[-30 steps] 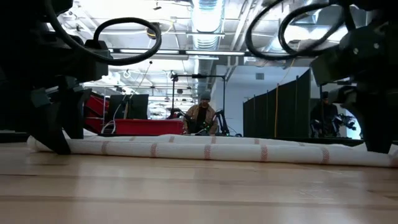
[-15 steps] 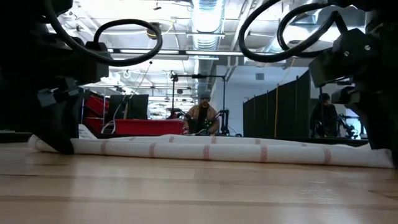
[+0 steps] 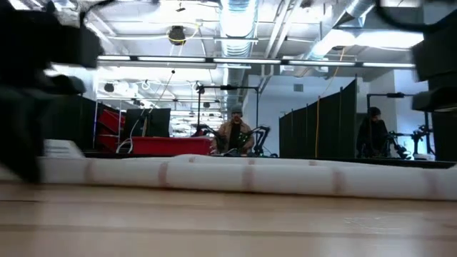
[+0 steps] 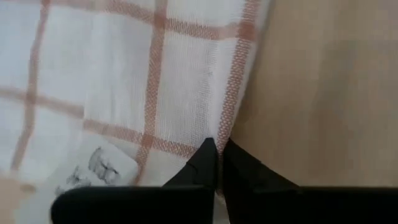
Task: Roll towel
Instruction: Fold the white striped towel
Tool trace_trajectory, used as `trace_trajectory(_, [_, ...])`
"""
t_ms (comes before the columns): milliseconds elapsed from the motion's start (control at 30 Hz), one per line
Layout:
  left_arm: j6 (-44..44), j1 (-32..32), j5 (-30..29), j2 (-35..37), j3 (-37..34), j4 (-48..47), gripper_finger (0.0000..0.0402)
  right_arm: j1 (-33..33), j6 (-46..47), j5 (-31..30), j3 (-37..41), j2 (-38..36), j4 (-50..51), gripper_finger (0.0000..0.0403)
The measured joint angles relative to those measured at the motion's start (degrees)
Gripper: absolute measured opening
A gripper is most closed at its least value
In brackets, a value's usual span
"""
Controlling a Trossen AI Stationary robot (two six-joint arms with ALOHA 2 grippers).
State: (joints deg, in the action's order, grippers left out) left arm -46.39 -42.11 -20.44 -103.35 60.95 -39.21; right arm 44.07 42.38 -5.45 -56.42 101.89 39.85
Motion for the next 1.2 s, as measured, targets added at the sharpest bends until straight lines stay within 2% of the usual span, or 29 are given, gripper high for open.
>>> trace_trajectory(200, [-0.7,-0.8,-0.2,-0.4,2.8,-0.2,0.0000,1.5,3.6,0.9,0.0,-0.4,0.2,0.0001])
trace_trajectory(333, [-1.6,-0.7,2.4,-0.4,3.0,-0.5,0.0000,1.6,6.4,1.7,0.0,-1.6,-0.1,0.0000])
trace_trajectory(767, [-4.1,0.9,3.9,6.9,3.1,-6.1,0.0000,1.6,16.2,1.0,-0.5,-13.0,3.6,0.0000])
trace_trajectory(1000, [2.1,6.7,3.9,11.5,3.2,-9.7,0.0000,-0.9,16.2,0.2,-0.4,-13.8,8.5,0.0000])
trace_trajectory(1200, [9.7,12.3,4.0,11.7,3.2,-12.4,0.0000,-5.1,15.8,-0.5,0.4,-13.9,12.4,0.0000])
